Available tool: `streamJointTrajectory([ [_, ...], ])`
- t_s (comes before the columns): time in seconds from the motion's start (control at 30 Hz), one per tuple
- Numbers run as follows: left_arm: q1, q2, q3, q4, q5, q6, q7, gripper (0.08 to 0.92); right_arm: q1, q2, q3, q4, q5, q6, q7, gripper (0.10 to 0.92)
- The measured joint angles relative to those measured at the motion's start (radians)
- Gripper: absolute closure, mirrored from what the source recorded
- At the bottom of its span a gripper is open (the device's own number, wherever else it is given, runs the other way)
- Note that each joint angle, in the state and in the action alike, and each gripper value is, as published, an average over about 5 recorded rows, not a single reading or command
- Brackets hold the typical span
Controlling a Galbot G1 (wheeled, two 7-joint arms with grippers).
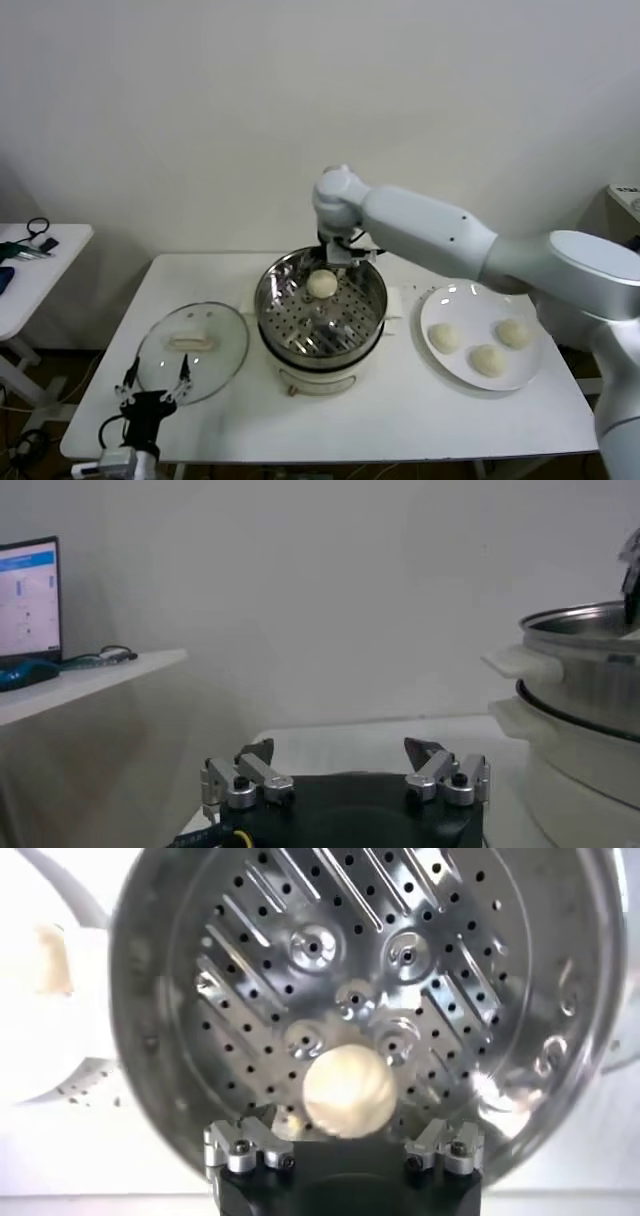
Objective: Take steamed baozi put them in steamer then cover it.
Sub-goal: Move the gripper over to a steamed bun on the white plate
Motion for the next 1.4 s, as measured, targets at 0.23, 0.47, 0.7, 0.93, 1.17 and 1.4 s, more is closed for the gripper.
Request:
streamJointTrajectory([
  [0.23,0.0,0.003,0.003,-0.007,0.0,0.003,0.001,0.177,0.106,-0.168,-0.098,0.061,0.247,-0.186,0.058,0.203],
  [0.47,0.004,0.003,0.007,-0.01,0.0,0.003,0.001,0.177,0.124,-0.33,-0.145,0.072,0.461,-0.427,0.067,0.203],
  [0.7,0.017,0.003,0.002,-0.013,-0.002,-0.002,0.001,0.177,0.068,-0.446,-0.164,0.062,0.592,-0.597,0.065,0.203],
  [0.93,0.026,0.001,0.003,-0.014,-0.009,-0.005,0.001,0.177,-0.009,-0.48,-0.17,0.006,0.618,-0.674,0.065,0.203],
  [1.17,0.031,0.001,-0.002,-0.013,-0.018,-0.007,0.002,0.177,-0.096,-0.457,-0.145,-0.084,0.582,-0.702,0.069,0.203],
  [1.4,0.03,0.005,-0.006,-0.012,-0.019,-0.007,0.002,0.177,-0.171,-0.422,-0.122,-0.149,0.551,-0.717,0.078,0.203],
])
